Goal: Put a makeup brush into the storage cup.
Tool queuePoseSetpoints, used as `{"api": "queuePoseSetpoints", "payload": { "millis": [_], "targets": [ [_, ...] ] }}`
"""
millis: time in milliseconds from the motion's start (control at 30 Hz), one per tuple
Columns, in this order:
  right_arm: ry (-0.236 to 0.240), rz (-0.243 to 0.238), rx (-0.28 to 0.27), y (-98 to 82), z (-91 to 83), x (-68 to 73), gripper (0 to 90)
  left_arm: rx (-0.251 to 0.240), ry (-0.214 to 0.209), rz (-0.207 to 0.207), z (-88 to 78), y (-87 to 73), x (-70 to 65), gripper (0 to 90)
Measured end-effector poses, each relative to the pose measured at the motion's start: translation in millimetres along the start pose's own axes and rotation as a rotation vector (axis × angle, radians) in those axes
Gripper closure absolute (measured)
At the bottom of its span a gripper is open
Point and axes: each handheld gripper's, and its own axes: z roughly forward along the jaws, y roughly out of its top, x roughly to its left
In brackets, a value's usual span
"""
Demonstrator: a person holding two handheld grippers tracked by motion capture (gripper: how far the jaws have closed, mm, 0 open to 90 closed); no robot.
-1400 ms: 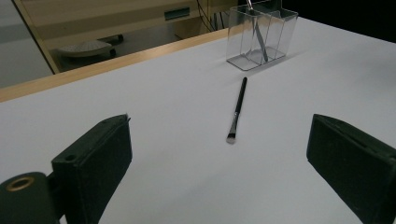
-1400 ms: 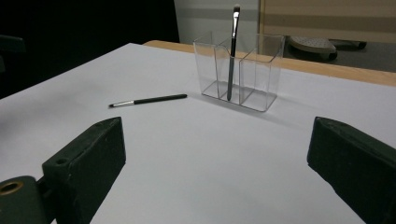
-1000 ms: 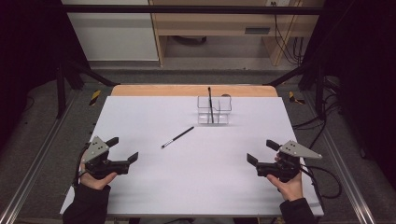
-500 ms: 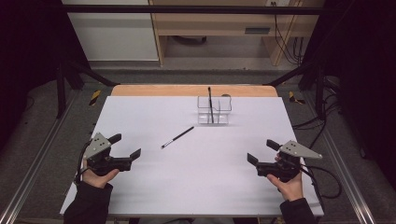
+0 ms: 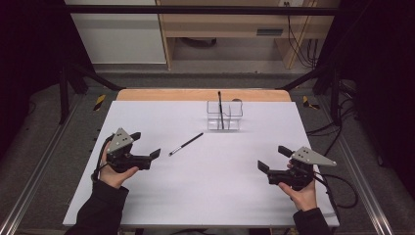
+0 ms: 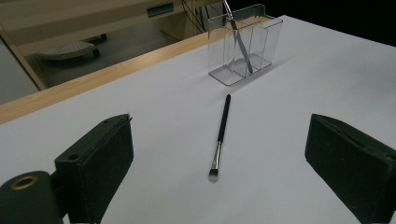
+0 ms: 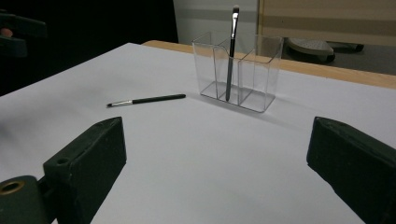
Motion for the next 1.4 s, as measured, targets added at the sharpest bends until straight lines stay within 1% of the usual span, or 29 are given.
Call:
{"api": "queuePoseSetpoints", "payload": {
  "millis": [133, 200, 300, 333, 467, 533, 567, 633, 733, 833, 1033, 1100, 1200, 1400],
  "targets": [
    [0.004, -0.005, 0.003, 0.6, 1.7, 1.4, 5.2, 0.024, -0.007, 0.009, 12.0, 6.4, -2.0, 7.8],
    [0.006, -0.012, 0.003, 0.7, 1.9, 1.8, 5.2, 0.040, -0.011, 0.022, 17.9, 10.9, -3.0, 7.8],
    [0.007, -0.010, 0.003, 0.7, 1.6, 1.9, 5.4, 0.056, -0.014, 0.034, 26.9, 17.9, -5.3, 8.2],
    [0.008, -0.008, 0.000, 0.8, 1.6, 2.1, 5.4, 0.067, -0.014, 0.042, 30.4, 20.6, -6.3, 8.3],
    [0.010, -0.010, 0.000, 1.1, 1.3, 2.1, 5.5, 0.092, -0.019, 0.052, 41.5, 28.8, -9.3, 8.7],
    [0.011, -0.009, -0.001, 1.0, 1.6, 2.4, 5.5, 0.116, -0.021, 0.069, 47.6, 33.0, -10.8, 8.8],
    [0.013, -0.008, 0.000, 1.0, 1.6, 2.4, 5.5, 0.121, -0.020, 0.070, 51.3, 34.8, -12.4, 8.8],
    [0.012, -0.009, -0.001, 0.9, 1.9, 2.7, 5.5, 0.149, -0.024, 0.094, 58.2, 38.8, -14.8, 8.9],
    [0.013, -0.011, -0.001, 1.2, 1.4, 2.9, 5.5, 0.172, -0.036, 0.102, 68.6, 42.8, -19.3, 9.2],
    [0.016, -0.008, -0.007, 2.1, 0.6, 3.0, 5.5, 0.195, -0.043, 0.112, 78.3, 45.0, -22.7, 9.5],
    [0.019, -0.008, -0.010, 2.2, 0.2, 3.4, 5.5, 0.263, -0.057, 0.131, 100.1, 45.7, -27.6, 9.9],
    [0.018, -0.010, -0.008, 2.1, 0.6, 3.3, 5.5, 0.281, -0.061, 0.134, 105.0, 45.8, -28.5, 10.4],
    [0.019, -0.007, -0.008, 2.1, 0.5, 3.5, 5.6, 0.315, -0.060, 0.154, 113.5, 45.3, -29.1, 10.4],
    [0.022, -0.010, -0.009, 2.2, 0.5, 3.2, 5.7, 0.375, -0.054, 0.144, 132.6, 41.4, -25.2, 12.6]
  ]
}}
